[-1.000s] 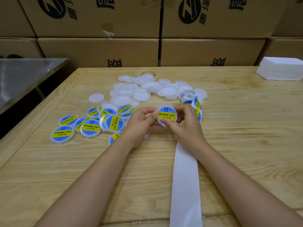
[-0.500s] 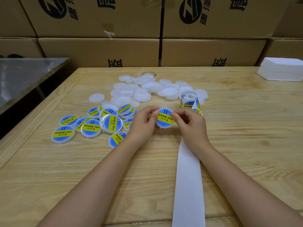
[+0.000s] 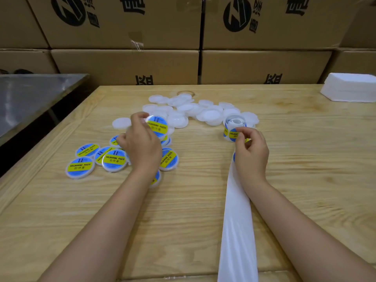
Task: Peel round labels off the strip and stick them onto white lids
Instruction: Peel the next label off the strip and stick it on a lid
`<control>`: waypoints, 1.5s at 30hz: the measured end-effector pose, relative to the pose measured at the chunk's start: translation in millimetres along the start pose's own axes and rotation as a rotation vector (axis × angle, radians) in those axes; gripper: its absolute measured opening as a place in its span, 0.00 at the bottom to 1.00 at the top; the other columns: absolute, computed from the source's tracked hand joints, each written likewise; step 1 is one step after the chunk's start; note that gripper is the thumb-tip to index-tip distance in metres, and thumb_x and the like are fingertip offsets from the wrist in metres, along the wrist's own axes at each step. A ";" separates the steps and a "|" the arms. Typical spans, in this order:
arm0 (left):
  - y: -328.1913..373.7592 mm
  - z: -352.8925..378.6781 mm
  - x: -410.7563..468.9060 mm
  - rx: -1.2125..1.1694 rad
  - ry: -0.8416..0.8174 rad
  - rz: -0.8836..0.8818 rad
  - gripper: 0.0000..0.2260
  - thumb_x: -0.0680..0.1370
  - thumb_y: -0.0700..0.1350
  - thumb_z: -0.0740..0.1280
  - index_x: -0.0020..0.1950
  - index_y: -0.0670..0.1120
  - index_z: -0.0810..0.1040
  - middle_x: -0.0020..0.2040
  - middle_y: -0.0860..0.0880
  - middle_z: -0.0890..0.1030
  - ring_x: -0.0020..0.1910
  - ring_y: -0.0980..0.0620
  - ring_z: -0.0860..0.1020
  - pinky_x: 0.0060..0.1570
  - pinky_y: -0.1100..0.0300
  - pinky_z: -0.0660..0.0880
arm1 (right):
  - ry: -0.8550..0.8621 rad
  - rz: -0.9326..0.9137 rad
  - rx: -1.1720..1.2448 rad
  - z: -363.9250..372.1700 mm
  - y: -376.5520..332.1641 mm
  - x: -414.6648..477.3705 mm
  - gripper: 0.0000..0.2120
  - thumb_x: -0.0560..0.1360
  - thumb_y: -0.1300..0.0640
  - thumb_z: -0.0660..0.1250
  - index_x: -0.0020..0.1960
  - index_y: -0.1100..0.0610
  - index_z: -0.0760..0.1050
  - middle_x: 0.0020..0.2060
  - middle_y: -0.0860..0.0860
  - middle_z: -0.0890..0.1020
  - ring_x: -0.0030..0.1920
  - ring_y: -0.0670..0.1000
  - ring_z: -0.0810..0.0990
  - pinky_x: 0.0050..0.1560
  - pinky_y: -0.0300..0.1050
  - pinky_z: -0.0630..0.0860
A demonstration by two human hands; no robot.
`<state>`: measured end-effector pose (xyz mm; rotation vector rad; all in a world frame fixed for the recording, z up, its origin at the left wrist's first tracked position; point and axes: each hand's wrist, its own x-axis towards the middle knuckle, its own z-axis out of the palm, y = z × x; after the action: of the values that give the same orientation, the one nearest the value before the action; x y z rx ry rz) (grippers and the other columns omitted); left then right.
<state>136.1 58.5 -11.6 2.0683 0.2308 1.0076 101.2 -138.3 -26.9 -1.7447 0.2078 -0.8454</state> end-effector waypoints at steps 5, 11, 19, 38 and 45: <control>-16.6 -5.8 12.4 0.213 -0.010 0.004 0.12 0.80 0.41 0.51 0.54 0.45 0.73 0.37 0.46 0.77 0.43 0.42 0.73 0.51 0.53 0.55 | 0.064 0.176 0.046 -2.0 6.4 7.2 0.09 0.76 0.61 0.59 0.45 0.50 0.76 0.45 0.49 0.79 0.41 0.48 0.72 0.46 0.43 0.71; -32.7 -9.1 14.8 0.417 -0.063 -0.019 0.12 0.78 0.39 0.53 0.54 0.44 0.75 0.45 0.42 0.79 0.50 0.40 0.72 0.54 0.49 0.58 | 0.064 0.244 0.061 -3.9 7.0 9.1 0.09 0.76 0.62 0.59 0.47 0.52 0.77 0.47 0.50 0.79 0.41 0.48 0.72 0.44 0.40 0.69; -13.7 -16.0 7.7 0.480 -0.037 0.164 0.19 0.70 0.33 0.58 0.57 0.45 0.76 0.55 0.42 0.75 0.56 0.41 0.70 0.57 0.49 0.57 | 0.047 0.310 0.061 -4.0 7.7 9.6 0.10 0.76 0.62 0.59 0.46 0.53 0.78 0.43 0.46 0.77 0.43 0.48 0.73 0.47 0.41 0.71; 26.3 12.9 -68.5 -0.048 -0.924 0.692 0.10 0.75 0.42 0.65 0.56 0.44 0.78 0.50 0.48 0.80 0.49 0.48 0.76 0.52 0.52 0.71 | -0.375 0.062 -0.391 -14.1 6.5 15.6 0.09 0.70 0.64 0.64 0.39 0.52 0.80 0.30 0.38 0.76 0.34 0.38 0.74 0.35 0.22 0.66; 25.4 16.5 -70.6 0.001 -1.010 0.546 0.25 0.77 0.40 0.59 0.74 0.48 0.59 0.68 0.52 0.73 0.61 0.46 0.71 0.61 0.56 0.65 | -0.563 -0.085 -0.724 -26.1 -1.8 14.9 0.05 0.68 0.58 0.67 0.42 0.57 0.80 0.36 0.48 0.80 0.42 0.51 0.78 0.43 0.43 0.74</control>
<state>96.7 -1.1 -39.7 2.4199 -0.8776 0.1283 95.0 -165.6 -15.9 -2.6107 0.0583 -0.3057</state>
